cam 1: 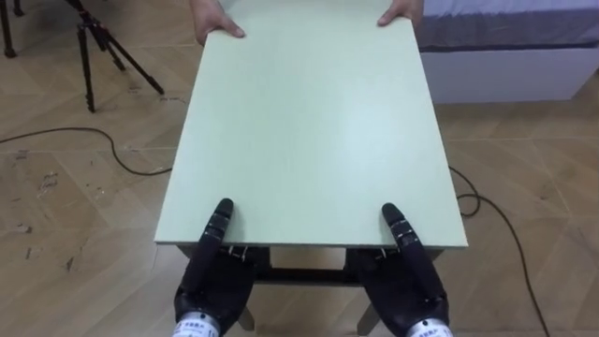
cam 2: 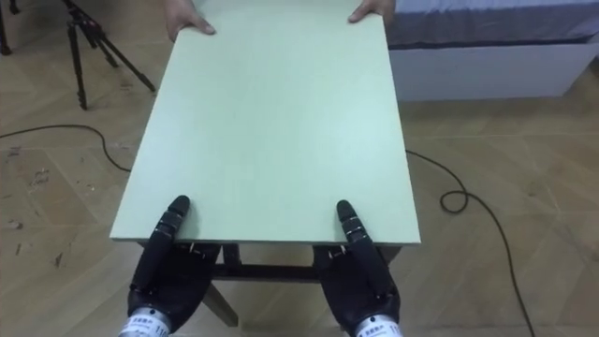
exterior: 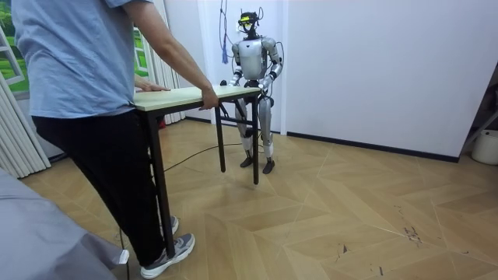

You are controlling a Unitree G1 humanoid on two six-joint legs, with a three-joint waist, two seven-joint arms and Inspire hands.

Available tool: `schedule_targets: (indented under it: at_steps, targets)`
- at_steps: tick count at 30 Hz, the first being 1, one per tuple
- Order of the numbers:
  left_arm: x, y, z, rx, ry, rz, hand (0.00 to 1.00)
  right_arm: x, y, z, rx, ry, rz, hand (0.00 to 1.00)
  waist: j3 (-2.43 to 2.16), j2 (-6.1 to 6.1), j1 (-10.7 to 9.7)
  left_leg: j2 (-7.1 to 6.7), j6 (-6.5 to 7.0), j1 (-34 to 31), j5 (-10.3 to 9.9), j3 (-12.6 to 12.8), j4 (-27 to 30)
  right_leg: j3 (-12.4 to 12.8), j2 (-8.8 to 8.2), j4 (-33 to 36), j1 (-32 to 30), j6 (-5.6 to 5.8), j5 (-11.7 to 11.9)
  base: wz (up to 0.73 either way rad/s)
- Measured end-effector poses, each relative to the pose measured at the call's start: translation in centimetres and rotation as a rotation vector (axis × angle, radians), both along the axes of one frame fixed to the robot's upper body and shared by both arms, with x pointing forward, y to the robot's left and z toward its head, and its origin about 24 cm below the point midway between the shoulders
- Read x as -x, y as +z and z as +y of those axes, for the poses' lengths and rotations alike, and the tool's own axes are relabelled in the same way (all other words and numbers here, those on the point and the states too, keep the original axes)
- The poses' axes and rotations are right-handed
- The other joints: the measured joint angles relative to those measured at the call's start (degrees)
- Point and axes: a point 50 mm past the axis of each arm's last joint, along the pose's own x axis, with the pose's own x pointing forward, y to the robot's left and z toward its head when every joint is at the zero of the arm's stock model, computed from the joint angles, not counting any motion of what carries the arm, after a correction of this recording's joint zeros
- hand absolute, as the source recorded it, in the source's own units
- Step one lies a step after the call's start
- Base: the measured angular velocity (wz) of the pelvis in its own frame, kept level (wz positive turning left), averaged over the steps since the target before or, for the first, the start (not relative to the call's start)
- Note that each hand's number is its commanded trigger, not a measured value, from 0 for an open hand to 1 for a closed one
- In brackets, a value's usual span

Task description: Move table with human

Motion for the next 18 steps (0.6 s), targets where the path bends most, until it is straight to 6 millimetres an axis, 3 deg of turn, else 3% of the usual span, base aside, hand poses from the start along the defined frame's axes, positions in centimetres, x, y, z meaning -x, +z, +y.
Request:
schedule_targets:
  at_steps: [8,13,18]
  targets:
    - [-0.18,0.17,0.2,-0.014,-0.005,-0.019,1.0,0.08,-0.04,0.24,-0.026,-0.008,0.002,1.0,0.04,-0.1,0.1,0.24,-0.09,-1.5,0.1,0.0,1.4,0.2,0.1,1.0,-1.7,-0.18,0.1,0.0]
    - [-0.33,0.27,-0.03,-0.019,-0.006,-0.029,1.0,-0.05,0.01,0.19,-0.026,-0.018,-0.004,1.0,0.2,-0.34,0.2,1.09,-0.56,-4.5,-0.7,0.0,6.5,0.4,0.6,2.1,-2.8,-0.27,0.1,0.03]
    - [-0.4,0.15,0.02,-0.024,-0.011,-0.026,1.0,-0.01,-0.14,0.15,-0.029,-0.019,-0.001,1.0,0.24,-0.22,0.6,2.36,-0.9,-10.4,-0.8,-3.7,17.1,1.0,2.4,3.2,-3.7,-2.57,-0.8,0.08]
